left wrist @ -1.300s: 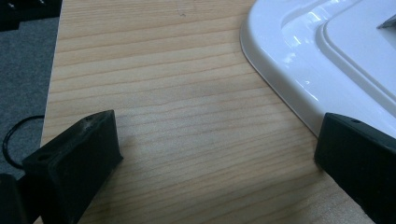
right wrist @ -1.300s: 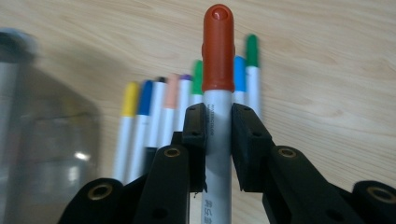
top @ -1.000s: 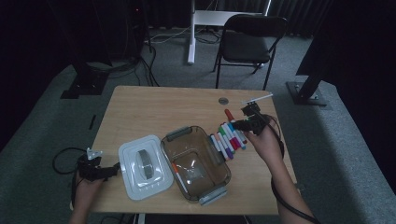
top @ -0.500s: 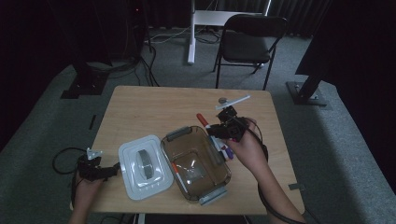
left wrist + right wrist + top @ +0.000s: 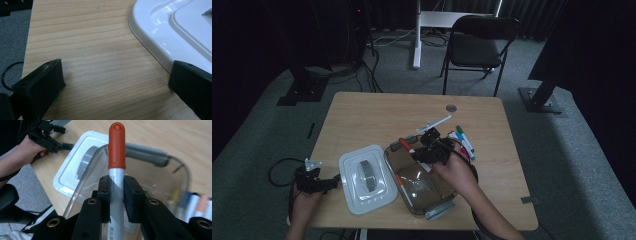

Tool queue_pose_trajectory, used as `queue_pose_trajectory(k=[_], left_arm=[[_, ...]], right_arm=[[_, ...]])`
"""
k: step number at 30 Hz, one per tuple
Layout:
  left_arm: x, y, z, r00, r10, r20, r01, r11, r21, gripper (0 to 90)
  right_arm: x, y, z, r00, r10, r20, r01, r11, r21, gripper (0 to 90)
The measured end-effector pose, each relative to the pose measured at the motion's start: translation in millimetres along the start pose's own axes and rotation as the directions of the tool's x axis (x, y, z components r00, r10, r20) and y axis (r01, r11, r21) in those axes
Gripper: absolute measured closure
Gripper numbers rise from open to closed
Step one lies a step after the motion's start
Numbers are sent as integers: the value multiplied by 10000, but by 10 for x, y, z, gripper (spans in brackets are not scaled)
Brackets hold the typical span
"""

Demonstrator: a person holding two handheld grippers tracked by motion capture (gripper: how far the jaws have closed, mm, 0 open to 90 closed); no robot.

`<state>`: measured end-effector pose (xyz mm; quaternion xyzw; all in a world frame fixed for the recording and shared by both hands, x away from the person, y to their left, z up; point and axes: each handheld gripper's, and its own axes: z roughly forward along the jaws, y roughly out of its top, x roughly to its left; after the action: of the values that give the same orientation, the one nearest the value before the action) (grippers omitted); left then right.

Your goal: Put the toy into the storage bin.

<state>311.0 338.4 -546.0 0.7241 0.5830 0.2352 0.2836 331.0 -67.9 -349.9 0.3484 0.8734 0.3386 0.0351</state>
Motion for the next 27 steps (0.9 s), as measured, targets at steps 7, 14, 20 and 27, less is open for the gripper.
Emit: queue_pose_trajectory(k=[7, 14, 20, 27], left_arm=[[0, 0, 0, 10000, -1, 1, 1, 10000, 2, 5], [1, 0, 1, 10000, 22, -11, -22, 10000, -13, 6], [0, 0, 2, 10000, 0, -11, 0, 10000, -28, 6], [0, 0, 2, 10000, -1, -13, 1, 10000, -25, 6]], right_arm=[[102, -82, 439, 9982, 139, -580, -82, 9952, 975, 766], [115, -145, 667, 9972, 262, -701, -150, 9875, 1568, 766], [66, -182, 799, 9965, 420, -723, -263, 9783, 2056, 766], [26, -217, 964, 9965, 410, -733, -190, 9601, 2791, 765]])
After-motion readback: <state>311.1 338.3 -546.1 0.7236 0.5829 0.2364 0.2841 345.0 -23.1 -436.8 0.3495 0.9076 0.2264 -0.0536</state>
